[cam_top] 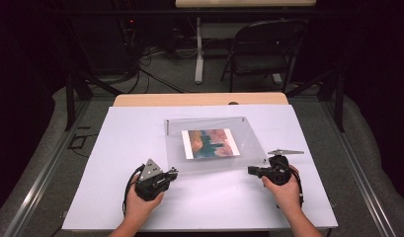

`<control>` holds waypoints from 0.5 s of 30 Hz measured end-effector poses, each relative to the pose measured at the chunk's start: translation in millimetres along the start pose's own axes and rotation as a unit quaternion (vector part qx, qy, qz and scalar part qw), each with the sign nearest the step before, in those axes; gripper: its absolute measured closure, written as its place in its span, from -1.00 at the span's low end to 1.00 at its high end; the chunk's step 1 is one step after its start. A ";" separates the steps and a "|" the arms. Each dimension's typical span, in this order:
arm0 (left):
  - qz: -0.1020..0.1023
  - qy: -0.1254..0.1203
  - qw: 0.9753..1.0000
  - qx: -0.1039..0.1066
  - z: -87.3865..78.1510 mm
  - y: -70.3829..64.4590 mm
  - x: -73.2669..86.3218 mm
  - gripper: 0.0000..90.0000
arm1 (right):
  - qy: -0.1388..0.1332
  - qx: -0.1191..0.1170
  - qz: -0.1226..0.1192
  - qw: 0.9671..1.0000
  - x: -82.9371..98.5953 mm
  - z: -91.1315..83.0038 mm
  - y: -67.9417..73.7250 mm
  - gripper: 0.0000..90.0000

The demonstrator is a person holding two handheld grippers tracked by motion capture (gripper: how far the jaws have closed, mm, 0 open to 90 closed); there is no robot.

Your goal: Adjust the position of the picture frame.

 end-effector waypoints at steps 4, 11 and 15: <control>-0.004 -0.001 1.000 0.015 5.1 -10.5 -0.6 0.89 | -0.005 0.016 -0.003 1.000 -7.4 0.1 -9.3 1.00; -0.006 0.001 1.000 0.029 16.0 -25.8 -0.8 0.89 | -0.004 0.040 -0.003 0.999 -16.2 5.4 -22.6 1.00; -0.001 0.007 0.999 0.039 21.0 -33.7 0.5 0.88 | -0.005 0.048 0.004 0.999 -16.7 5.1 -29.7 1.00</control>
Point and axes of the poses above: each handheld gripper's, and its own axes: z roughly forward along the jaws, x roughly out of its underside, y roughly to its left, the point moved 4 cm from there along z, roughly forward along the jaws, and after that the axes turned 5 degrees about -z, right-handed, at the moved point
